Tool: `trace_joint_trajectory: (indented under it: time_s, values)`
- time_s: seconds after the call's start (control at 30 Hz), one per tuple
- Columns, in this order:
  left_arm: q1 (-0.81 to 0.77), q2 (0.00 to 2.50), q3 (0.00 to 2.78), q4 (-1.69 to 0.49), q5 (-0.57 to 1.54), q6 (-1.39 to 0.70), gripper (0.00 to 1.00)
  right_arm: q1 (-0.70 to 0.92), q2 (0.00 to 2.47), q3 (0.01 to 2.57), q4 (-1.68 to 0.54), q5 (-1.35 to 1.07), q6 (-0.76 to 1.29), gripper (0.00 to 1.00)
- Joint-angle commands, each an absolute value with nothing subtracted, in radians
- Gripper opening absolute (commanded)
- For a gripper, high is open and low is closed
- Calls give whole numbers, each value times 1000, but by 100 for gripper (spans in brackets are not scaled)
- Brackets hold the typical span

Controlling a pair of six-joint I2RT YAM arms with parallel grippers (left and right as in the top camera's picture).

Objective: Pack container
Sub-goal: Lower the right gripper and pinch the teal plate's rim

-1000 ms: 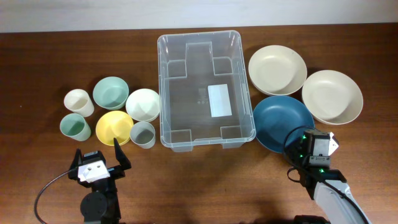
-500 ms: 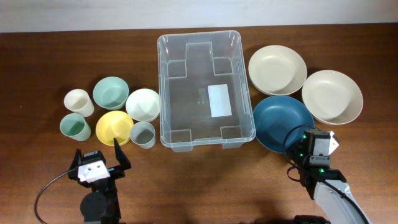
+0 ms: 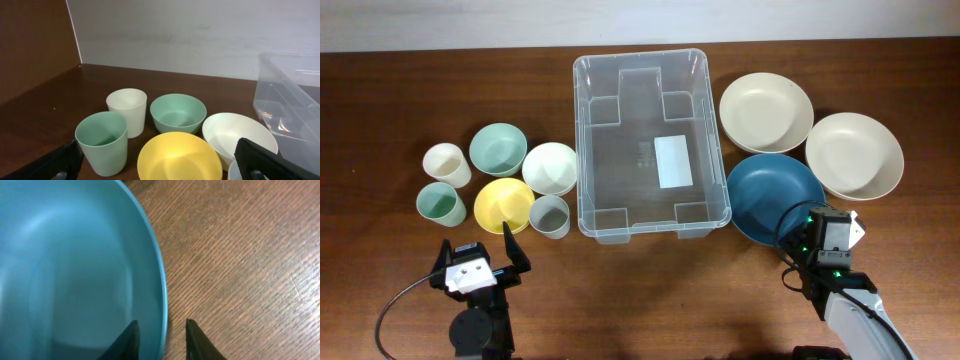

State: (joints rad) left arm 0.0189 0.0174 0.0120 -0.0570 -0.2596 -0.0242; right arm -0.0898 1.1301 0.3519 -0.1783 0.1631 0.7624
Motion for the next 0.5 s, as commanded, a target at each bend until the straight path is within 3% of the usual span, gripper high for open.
trace_joint_trajectory:
  time_s: [0.0, 0.2, 0.33, 0.47]
  values:
    - [15, 14, 10, -61, -267, -34, 99, -87, 1135, 372, -175, 170, 768, 21]
    - [15, 14, 10, -61, -266, -34, 99, -87, 1135, 372, -175, 170, 768, 15]
    - [15, 14, 10, -61, -267, -34, 100, -87, 1135, 372, -175, 170, 768, 4]
    - [15, 14, 10, -61, -266, -34, 99, -87, 1135, 372, -175, 170, 768, 4]
